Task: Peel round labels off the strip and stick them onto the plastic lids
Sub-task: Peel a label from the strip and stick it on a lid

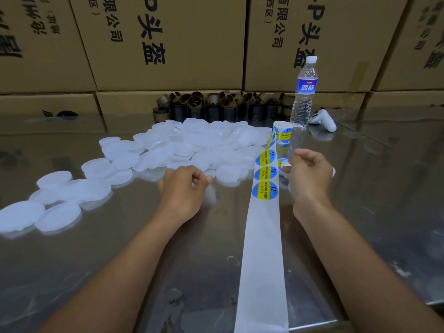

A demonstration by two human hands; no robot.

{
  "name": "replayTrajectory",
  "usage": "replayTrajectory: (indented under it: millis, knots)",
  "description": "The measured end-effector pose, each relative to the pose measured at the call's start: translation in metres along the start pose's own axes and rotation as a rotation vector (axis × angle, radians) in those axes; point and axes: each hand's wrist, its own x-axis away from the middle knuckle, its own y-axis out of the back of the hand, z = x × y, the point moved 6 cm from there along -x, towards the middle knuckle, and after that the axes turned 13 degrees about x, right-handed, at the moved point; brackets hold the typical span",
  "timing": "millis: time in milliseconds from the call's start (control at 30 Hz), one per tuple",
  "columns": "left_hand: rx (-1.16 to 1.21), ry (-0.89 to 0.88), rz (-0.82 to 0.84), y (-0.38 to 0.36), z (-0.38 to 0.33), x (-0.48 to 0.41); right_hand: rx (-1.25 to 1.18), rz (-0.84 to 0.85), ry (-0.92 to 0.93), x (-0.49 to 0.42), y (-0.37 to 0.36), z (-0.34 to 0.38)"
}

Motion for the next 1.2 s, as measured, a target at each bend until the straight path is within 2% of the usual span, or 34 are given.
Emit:
replayTrajectory:
  millis: [167, 333, 467, 667, 900, 1200]
  knots:
    - [0.409, -0.034, 0.089, -0.005, -0.018, 0.003, 0.055, 0.073, 0.134, 0.005, -0.006, 0.007]
    - [0.848, 0.148, 0.246, -0.018, -0.018, 0.008, 0.073, 0.26, 0.214, 0.015, -0.018, 0.013]
    - [1.056, 0.237, 0.266, -0.02, -0.017, 0.008, 0.152, 0.416, 0.269, 0.026, -0.03, 0.016]
    - [1.099, 0.257, 0.293, -0.021, -0.017, 0.008, 0.167, 0.59, 0.309, 0.037, -0.039, 0.018]
    - [1.024, 0.275, 0.293, -0.022, -0.013, 0.008, 0.136, 0.64, 0.301, 0.04, -0.04, 0.02]
    - [0.933, 0.21, 0.315, -0.022, -0.013, 0.01, 0.123, 0.741, 0.314, 0.044, -0.044, 0.018]
